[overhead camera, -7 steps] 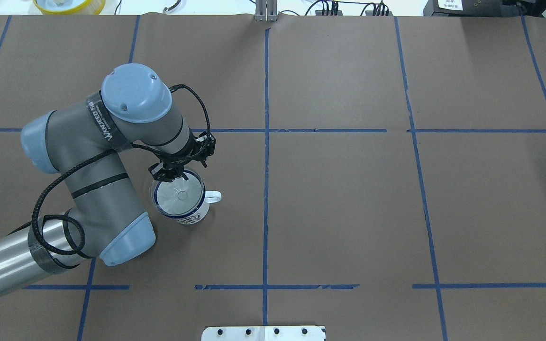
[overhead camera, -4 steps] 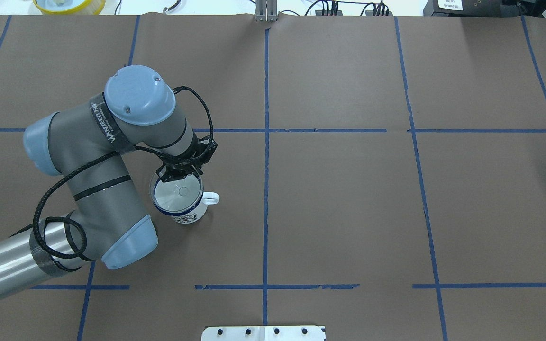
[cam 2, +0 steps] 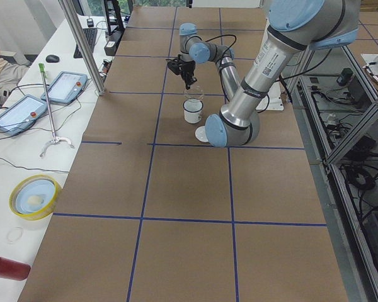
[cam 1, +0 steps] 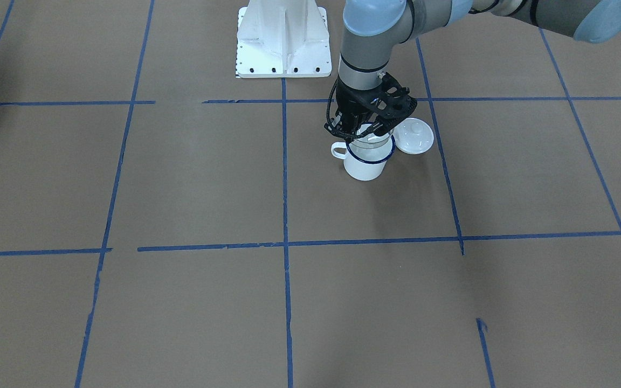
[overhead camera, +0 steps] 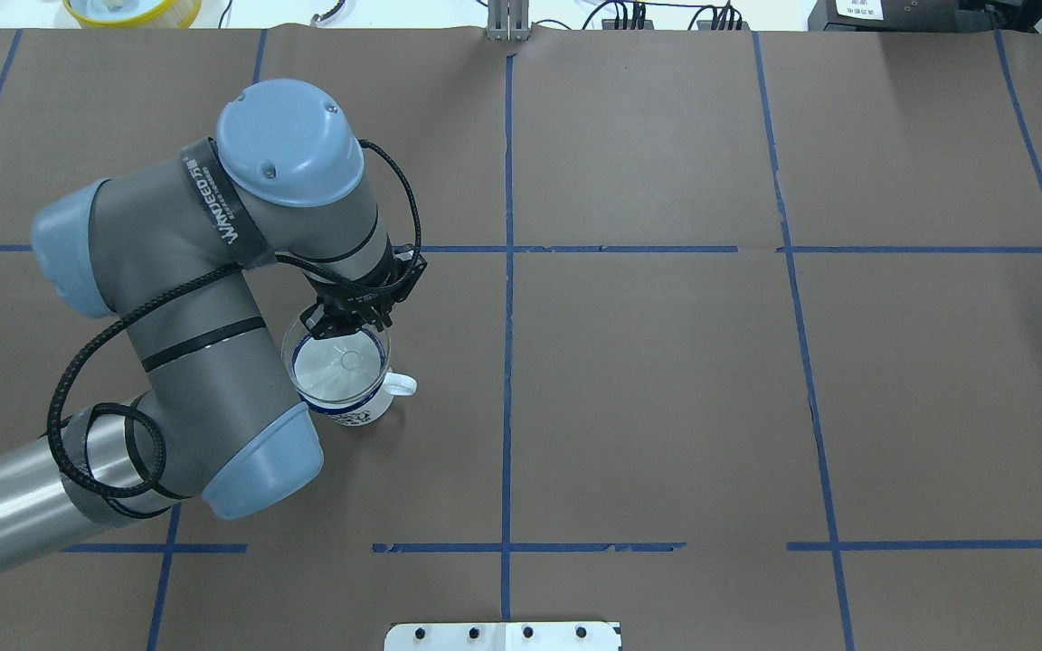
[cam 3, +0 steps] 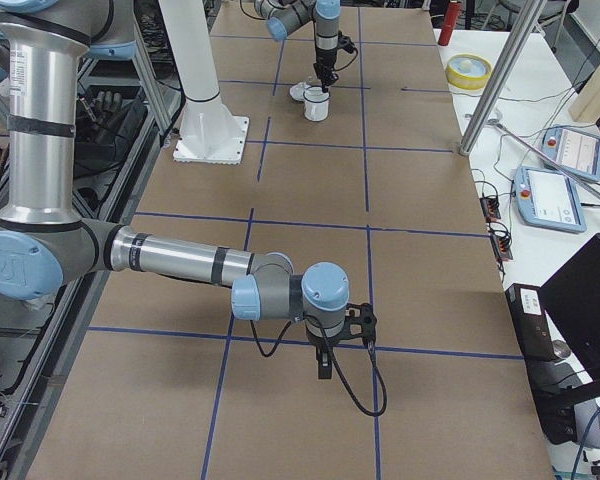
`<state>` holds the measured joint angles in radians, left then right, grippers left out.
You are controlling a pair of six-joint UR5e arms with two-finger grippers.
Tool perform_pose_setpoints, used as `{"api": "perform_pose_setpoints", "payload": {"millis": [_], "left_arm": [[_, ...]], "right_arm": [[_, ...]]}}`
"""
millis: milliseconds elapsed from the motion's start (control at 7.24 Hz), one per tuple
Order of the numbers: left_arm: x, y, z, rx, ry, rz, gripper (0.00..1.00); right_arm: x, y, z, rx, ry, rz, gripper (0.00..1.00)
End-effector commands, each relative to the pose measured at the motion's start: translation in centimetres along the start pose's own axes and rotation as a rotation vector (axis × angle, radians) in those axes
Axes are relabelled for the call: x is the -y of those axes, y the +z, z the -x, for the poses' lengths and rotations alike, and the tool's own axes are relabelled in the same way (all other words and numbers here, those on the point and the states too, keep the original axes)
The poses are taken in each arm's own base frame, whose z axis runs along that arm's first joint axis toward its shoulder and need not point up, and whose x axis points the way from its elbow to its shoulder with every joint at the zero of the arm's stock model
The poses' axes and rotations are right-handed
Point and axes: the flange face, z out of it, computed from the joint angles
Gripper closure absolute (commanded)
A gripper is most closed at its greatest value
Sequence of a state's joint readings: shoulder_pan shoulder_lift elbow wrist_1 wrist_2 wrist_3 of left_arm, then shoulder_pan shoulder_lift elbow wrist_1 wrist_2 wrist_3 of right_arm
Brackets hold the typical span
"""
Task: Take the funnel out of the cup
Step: 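Lift the funnel out of the mug with the left gripper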
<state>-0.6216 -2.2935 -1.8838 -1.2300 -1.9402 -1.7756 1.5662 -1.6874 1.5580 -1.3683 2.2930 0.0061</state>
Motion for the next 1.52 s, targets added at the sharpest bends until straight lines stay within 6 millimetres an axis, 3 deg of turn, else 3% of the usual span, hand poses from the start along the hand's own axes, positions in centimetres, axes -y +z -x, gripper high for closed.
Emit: {"api": "perform_pose_setpoints", "payload": {"millis": [0,138,276,414,553,691,967,1105,1382], "left_arm": [[3.3,-6.2,0.4,-0.093,-0.035,-0.075,1.0],[6.4,-7.8,0.0,-0.207,-0.039,-0.097,1.0],[9.3,-7.2,0.3,-0.308,-0.038,-0.109,1.0],[14.0,-4.6,-1.0,-0.384,-0.049,-0.129,1.0],[17.3,-2.0,-2.0,-0.486,-0.123,-0.111,1.0],[19.4,1.8,-0.5,-0.571,-0.143,-0.079,1.0],[23.6,7.5,1.1,-0.748,-0.227,-0.148,1.0],[22.7,10.1,1.6,-0.791,-0.224,-0.149,1.0],[23.5,12.4,2.7,-0.858,-0.205,-0.146,1.0]], "right_arm": [[0.0,0.0,0.0,0.0,0.0,0.0,0.0],[0.0,0.0,0.0,-0.001,0.001,0.001,0.0],[0.0,0.0,0.0,0.0,0.0,0.0,0.0],[0.0,0.0,0.0,0.0,0.001,0.001,0.0],[0.0,0.0,0.0,0.0,0.001,0.001,0.0],[0.0,0.0,0.0,-0.001,0.001,0.001,0.0],[0.0,0.0,0.0,0.0,0.001,0.001,0.0],[0.0,0.0,0.0,0.0,0.001,0.001,0.0],[0.0,0.0,0.0,0.0,0.001,0.001,0.0]]}}
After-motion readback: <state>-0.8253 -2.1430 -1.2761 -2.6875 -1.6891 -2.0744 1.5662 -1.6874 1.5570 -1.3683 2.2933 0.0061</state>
